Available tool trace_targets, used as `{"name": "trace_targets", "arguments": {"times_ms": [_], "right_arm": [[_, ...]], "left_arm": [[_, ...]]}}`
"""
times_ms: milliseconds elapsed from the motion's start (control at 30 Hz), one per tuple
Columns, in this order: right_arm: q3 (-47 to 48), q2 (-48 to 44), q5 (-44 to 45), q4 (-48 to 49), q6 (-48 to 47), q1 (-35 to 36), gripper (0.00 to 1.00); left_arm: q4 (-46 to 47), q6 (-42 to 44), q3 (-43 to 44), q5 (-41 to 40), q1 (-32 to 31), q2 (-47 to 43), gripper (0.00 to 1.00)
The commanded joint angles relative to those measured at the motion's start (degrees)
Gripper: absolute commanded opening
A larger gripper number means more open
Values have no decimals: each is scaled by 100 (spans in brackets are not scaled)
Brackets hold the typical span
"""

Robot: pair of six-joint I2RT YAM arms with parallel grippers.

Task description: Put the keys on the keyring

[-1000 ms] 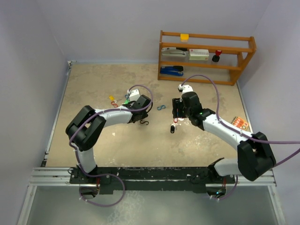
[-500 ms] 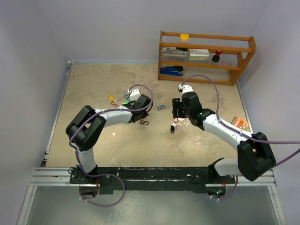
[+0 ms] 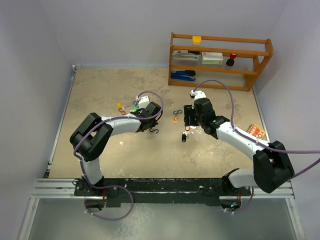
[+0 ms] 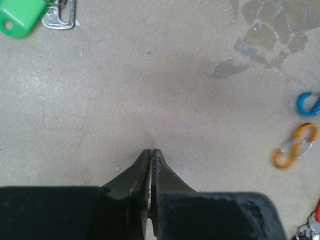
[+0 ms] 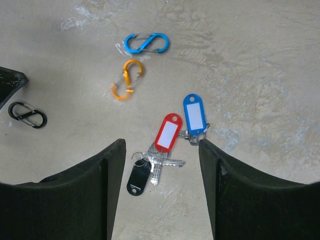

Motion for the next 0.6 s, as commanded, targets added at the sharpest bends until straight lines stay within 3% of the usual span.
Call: {"name": "trace_targets", "arguments": {"times_ms": [0,200,333,500,567], "right_arm": [[72,-127,144,-53,19,-27,63],[111,-132,205,-92,17,-27,63],[275,22,218,-255,28,-27,63],[499,332,121,-394,61,-27,64],[788,526,47,-522,58,-27,64]], "left_arm": [[136,196,-70,-58,-27,-474,0],[75,242,24,-63,-20,-527,0],[41,267,74,-38,-24,-542,5],[85,290,55,-36,-13,-616,23],[122,287,38,-16,-14,-652,40]]}}
